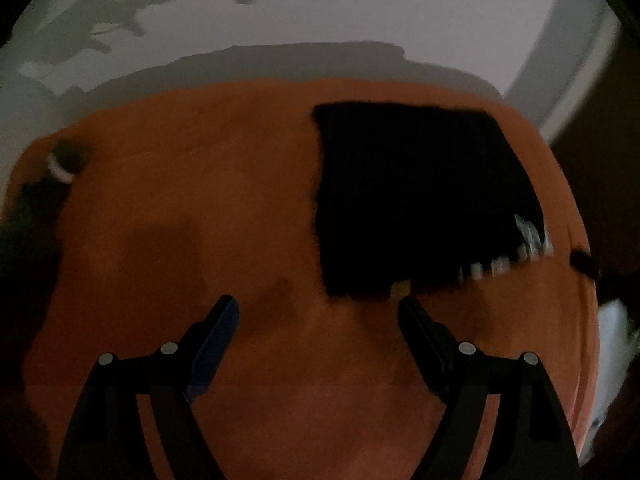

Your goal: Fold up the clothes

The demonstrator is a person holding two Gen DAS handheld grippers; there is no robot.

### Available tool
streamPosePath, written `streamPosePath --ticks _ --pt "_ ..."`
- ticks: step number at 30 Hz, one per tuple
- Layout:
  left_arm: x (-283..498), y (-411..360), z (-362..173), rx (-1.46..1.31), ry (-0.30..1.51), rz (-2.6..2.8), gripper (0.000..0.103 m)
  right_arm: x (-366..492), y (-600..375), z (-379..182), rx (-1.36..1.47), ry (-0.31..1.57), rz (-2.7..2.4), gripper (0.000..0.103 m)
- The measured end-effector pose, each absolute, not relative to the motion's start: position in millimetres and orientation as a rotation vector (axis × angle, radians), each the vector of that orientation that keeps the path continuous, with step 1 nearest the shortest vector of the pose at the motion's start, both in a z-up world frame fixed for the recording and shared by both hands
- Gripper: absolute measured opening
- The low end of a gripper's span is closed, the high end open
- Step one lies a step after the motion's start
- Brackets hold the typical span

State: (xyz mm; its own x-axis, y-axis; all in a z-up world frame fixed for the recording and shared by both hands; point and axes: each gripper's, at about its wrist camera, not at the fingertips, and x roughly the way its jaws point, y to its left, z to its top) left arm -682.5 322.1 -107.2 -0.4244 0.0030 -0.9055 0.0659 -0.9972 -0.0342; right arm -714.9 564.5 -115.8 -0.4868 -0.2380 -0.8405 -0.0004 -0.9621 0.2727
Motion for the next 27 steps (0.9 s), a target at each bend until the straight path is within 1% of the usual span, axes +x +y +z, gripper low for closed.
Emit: streamPosePath --ticks 1,5,7,8,9,10,11,12,15,18,19,20,21,25,27 --pt "-666 320 -98 1.681 0.077 -2.614 0.082 -704 559 -106 1.541 -0.367 -2.563 0.003" --pt "-614 303 -56 1.787 0.105 -2.615 0.082 -665 527 -61 1.617 -0.358 -2.531 0.003" --pt "-606 289 -30 1.765 0.084 -2.637 0.082 -643 510 -35 1.592 -0.304 -2.567 0.005" --pt "-599 281 -17 1.749 0.089 -2.655 0.082 -631 502 -22 1.579 -0.277 -2.584 0.009" --pt "-592 274 -4 1.732 0.094 -2.673 0.082 -620 493 -9 1.566 -0.249 -2.601 0.030" --pt "-584 266 9 1.717 0.101 -2.689 0.082 -609 484 4 1.553 -0.221 -2.618 0.062" --pt "-576 258 21 1.707 0.113 -2.697 0.082 -597 477 18 1.531 -0.205 -2.641 0.073" --pt "-568 250 33 1.696 0.126 -2.706 0.082 -584 471 33 1.500 -0.201 -2.670 0.077" --pt "-542 225 66 1.675 0.206 -2.723 0.083 -553 444 75 1.436 -0.201 -2.681 0.077" --pt "-506 207 92 1.664 0.299 -2.738 0.083 -515 427 105 1.393 -0.222 -2.659 0.079" --pt "-492 202 101 1.650 0.305 -2.739 0.083 -503 421 114 1.379 -0.229 -2.652 0.080" --pt "-478 197 109 1.631 0.298 -2.732 0.083 -490 416 122 1.358 -0.243 -2.650 0.082" --pt "-470 192 112 1.621 0.286 -2.720 0.083 -480 412 128 1.340 -0.254 -2.646 0.088" --pt "-445 181 122 1.597 0.268 -2.646 0.082 -457 395 136 1.340 -0.244 -2.609 0.088" --pt "-443 188 121 1.585 0.204 -2.634 0.082 -449 392 138 1.323 -0.246 -2.620 0.088"
